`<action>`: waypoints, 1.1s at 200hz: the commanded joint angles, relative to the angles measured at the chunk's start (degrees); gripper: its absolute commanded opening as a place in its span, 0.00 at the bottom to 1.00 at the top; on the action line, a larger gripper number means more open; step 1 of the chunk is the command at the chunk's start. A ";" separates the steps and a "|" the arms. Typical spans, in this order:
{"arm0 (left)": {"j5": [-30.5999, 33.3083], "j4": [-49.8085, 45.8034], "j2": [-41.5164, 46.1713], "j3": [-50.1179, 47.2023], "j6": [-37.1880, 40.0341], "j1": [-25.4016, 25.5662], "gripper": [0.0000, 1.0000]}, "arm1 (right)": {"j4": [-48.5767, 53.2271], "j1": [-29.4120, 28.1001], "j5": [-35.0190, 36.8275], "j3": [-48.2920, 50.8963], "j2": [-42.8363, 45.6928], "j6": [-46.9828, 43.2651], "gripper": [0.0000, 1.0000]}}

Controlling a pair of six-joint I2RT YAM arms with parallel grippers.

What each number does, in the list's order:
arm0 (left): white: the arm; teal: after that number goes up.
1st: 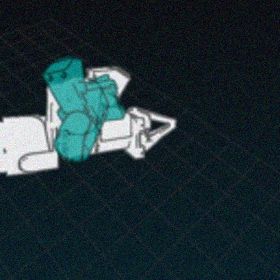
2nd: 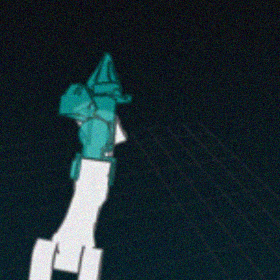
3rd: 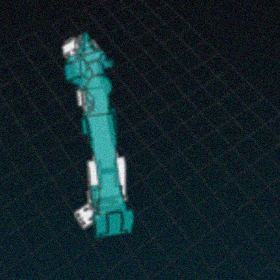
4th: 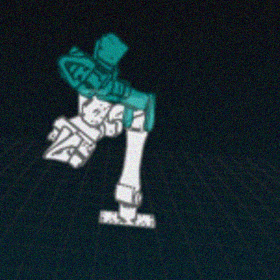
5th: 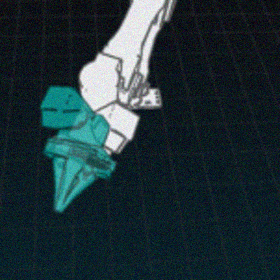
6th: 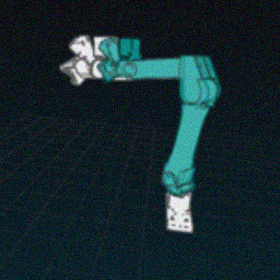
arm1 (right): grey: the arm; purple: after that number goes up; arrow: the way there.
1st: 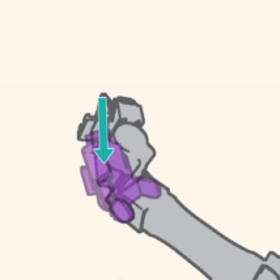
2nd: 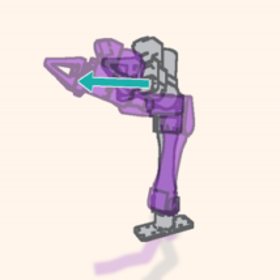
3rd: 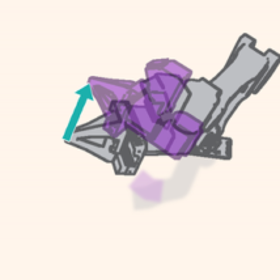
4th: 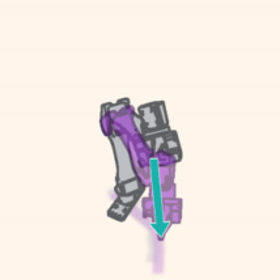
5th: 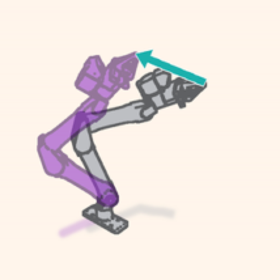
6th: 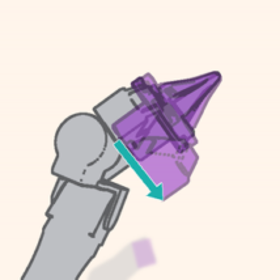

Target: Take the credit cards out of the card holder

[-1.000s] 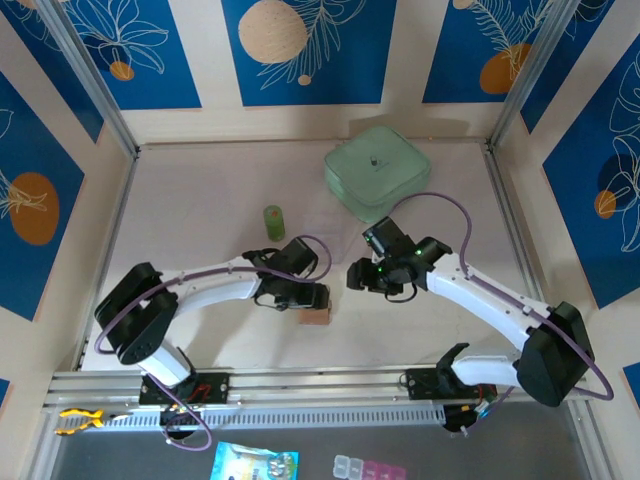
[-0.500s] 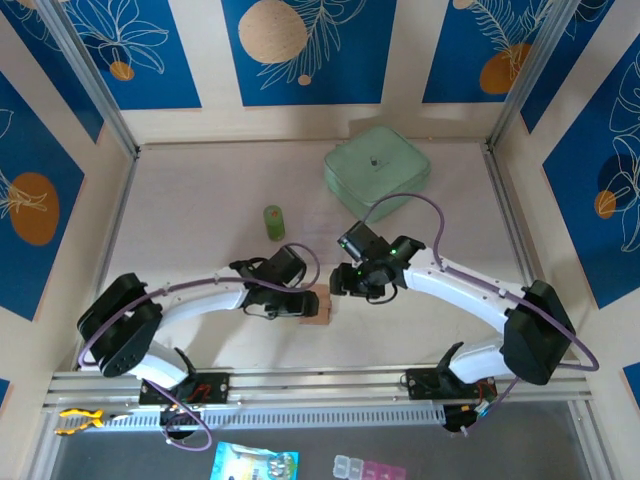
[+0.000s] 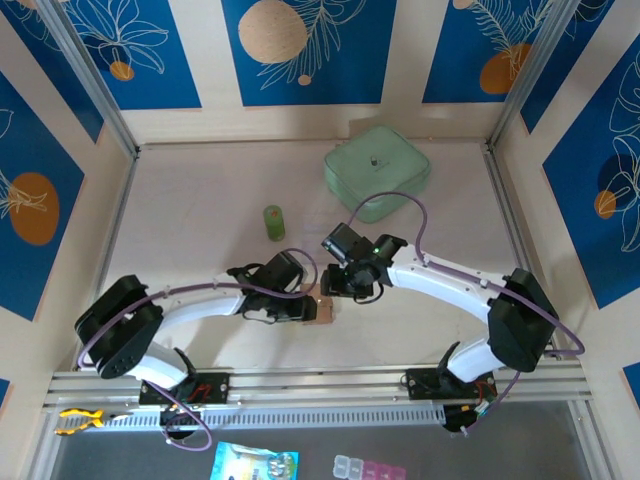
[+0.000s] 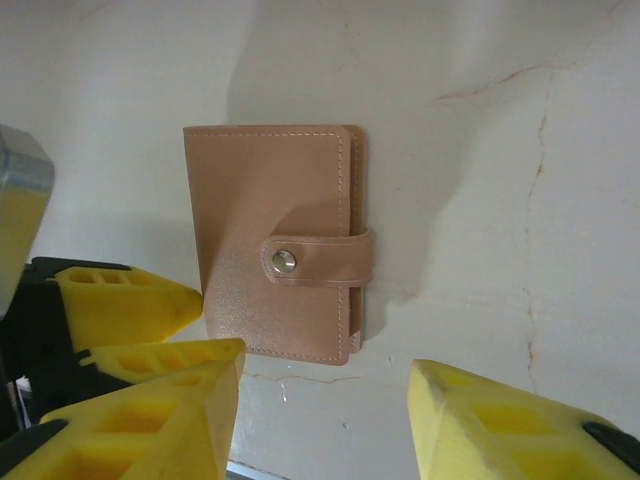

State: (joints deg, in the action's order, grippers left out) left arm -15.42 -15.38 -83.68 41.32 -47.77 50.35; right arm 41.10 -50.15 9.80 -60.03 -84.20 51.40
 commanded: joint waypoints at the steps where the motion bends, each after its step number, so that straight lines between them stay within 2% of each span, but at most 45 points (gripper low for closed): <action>1: 1.10 0.20 3.08 -1.50 -1.15 -0.84 0.44 | 1.08 -0.64 0.66 -1.83 -1.72 0.99 0.46; 42: 0.30 3.58 7.34 -6.42 -3.50 -3.35 0.44 | 3.21 -1.90 1.93 -5.09 -6.01 0.07 0.41; 61: 0.20 5.13 9.41 -8.76 -4.61 -4.54 0.40 | 4.03 -2.94 2.57 -7.01 -8.66 -0.41 0.40; 77: -1.64 8.39 11.12 -11.31 -5.85 -6.13 0.33 | 5.00 -3.83 3.06 -8.87 -11.13 -0.50 0.39; 109: -2.53 10.43 14.94 -14.56 -6.60 -8.16 0.10 | 6.41 -4.99 3.64 -11.79 -14.92 -0.38 0.39; 132: -2.96 9.69 17.00 -15.26 -5.63 -9.32 0.03 | 6.84 -5.28 3.57 -12.89 -17.06 -0.25 0.38; 166: -3.65 10.17 18.24 -16.30 -4.79 -10.39 0.00 | 6.99 -5.39 3.39 -13.58 -19.35 -0.24 0.38; 220: -4.09 10.80 17.99 -16.80 -4.59 -10.83 0.00 | 7.03 -5.48 2.99 -15.20 -22.62 -0.75 0.36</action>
State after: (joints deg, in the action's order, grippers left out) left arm -18.04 -5.43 -66.06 25.41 -53.52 40.18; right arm 46.54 -55.18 12.82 -73.36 -105.16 51.05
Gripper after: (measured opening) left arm 0.045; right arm 0.372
